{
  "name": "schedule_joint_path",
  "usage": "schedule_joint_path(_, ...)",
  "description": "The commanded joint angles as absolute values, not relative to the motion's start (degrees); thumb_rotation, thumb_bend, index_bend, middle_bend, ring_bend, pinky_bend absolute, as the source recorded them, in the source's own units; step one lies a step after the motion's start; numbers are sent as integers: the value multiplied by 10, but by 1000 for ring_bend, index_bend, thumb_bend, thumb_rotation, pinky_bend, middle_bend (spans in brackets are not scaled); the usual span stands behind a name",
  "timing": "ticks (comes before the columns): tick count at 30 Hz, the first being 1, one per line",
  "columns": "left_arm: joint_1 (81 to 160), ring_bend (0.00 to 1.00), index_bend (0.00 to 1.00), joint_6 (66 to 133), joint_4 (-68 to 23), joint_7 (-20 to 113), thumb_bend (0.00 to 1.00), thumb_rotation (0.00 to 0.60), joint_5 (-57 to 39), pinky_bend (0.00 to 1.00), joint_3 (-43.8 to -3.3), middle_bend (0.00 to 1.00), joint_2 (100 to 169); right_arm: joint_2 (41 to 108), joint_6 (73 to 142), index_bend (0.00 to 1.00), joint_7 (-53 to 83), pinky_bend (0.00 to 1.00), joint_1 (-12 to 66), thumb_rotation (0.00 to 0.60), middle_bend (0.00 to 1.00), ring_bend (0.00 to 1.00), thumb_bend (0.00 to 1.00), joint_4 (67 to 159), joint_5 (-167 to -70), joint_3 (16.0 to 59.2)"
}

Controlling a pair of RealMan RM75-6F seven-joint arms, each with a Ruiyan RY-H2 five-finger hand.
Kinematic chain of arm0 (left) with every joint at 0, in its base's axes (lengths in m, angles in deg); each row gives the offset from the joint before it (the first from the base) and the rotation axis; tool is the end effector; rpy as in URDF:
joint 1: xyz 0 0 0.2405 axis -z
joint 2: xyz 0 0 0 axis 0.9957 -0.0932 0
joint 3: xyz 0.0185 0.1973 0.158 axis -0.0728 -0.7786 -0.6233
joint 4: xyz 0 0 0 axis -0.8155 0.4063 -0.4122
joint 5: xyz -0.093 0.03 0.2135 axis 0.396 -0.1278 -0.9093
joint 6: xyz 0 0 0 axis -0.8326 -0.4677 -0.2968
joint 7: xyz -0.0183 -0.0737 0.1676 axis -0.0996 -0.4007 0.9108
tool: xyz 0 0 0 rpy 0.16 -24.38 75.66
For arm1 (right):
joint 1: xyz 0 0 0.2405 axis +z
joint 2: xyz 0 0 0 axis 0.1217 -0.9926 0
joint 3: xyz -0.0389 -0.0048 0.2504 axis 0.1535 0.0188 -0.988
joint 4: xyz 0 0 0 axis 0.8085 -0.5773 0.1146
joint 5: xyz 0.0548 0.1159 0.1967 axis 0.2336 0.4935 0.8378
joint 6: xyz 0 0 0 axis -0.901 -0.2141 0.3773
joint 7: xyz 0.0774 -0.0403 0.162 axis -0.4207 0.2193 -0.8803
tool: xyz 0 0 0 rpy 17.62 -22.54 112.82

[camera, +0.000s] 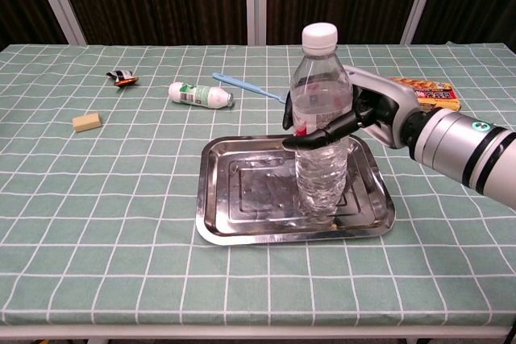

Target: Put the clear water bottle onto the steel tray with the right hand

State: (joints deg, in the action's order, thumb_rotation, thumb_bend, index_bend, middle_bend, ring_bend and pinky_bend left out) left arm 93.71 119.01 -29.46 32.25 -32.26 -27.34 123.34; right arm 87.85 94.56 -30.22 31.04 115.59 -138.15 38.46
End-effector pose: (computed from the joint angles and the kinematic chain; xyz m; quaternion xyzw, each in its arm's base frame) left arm -0.3359 0.2569 0.1171 -0.5596 -0.4194 -0.4554 0.5510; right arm -0.1253 -0.3457 -0.1077 0.5194 -0.6852 0.5005 0.1010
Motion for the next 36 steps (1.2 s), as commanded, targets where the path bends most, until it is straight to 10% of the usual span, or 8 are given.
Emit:
schedule_joint_path(1,938,87,163,1190,-293,321,275,600,-324,189,-273,180,1235,869,950,502,-312,343,311,600,440,267,0,1153,-1398,396)
schedule_joint_path(10,940,87,163,1193,-296,326,275,600,-330,189,-273,180,1239,805,953,13,-333,91,313,600,184,8,0,1190,-1436,427)
schedule_joint_path(22,941,87,163,1186,-321,360,276,600,-316,189,-269,180,1234,484,879,0,-19,0,294,600,21,0,0,1383,-1353,502)
schedule_joint_path(28,943,87,163,1178,-341,380,276,600,-314,189,-271,180,1226,477,1128,0,318,0,185,600,24,0,0,1429,-1205,507)
schedule_joint_path(36,944,87,163,1169,-346,382,276,600,-314,189,-275,180,1225,574,1273,0,304,0,107,600,28,0,0,1309,-1285,494)
